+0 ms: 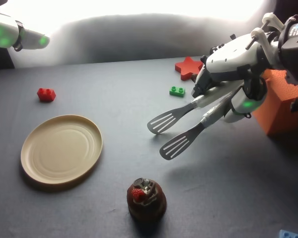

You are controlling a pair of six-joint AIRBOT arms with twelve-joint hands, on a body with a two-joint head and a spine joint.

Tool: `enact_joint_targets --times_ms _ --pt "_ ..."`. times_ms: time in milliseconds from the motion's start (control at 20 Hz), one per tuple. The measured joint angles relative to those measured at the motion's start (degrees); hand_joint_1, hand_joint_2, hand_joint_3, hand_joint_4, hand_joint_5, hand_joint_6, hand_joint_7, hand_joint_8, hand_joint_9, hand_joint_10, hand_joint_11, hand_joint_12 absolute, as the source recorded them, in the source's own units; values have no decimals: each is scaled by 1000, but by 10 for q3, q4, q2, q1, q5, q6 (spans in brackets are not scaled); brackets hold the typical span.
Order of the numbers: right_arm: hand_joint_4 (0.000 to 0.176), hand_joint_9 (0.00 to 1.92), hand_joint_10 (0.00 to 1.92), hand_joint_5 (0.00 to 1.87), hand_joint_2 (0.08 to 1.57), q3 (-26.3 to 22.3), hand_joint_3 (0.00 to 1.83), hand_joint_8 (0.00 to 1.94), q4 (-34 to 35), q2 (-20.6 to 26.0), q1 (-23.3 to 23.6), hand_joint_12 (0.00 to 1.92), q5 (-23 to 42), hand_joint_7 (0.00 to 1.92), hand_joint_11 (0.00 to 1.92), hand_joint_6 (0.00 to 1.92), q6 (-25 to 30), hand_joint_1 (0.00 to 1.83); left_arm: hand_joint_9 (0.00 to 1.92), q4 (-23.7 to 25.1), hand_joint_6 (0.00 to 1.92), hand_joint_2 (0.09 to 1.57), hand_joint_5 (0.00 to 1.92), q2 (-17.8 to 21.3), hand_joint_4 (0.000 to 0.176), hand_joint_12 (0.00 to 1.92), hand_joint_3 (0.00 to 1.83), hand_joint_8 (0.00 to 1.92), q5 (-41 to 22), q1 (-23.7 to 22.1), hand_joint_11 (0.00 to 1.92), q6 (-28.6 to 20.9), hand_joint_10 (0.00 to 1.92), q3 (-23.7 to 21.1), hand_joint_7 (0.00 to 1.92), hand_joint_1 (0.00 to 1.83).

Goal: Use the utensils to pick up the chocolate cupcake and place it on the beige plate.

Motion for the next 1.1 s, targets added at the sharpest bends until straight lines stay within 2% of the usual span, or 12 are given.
enact_joint_targets --times_ms 300,350,550,650,1100 --pt "0 749 59 760 1134 -1 0 21 -1 0 0 1387 2 818 47 23 -2 1117 52 0 3 1129 93 0 0 133 0 2 0 0 0 0 4 0 72 154" --pt "0 747 62 765 1141 -4 0 17 -2 2 0 1411 2 821 37 20 -3 1115 36 0 0 1133 80 0 0 115 1 0 0 0 0 0 1 0 60 111" --pt "0 753 80 774 1148 -10 0 13 -3 7 0 1422 1 838 81 14 -6 1119 48 0 0 1122 93 0 0 153 0 0 -1 0 0 0 1 0 68 171" --pt "0 775 94 789 1129 -16 0 20 -10 8 0 1432 1 860 112 18 -7 1136 18 0 0 1133 57 0 0 72 2 0 -1 0 0 0 0 0 31 140" --pt "0 711 224 803 1141 -50 2 0 -42 29 0 1471 5 862 89 0 -8 1129 34 0 0 1131 67 -3 0 93 1 0 -2 -1 0 0 1 0 53 135"
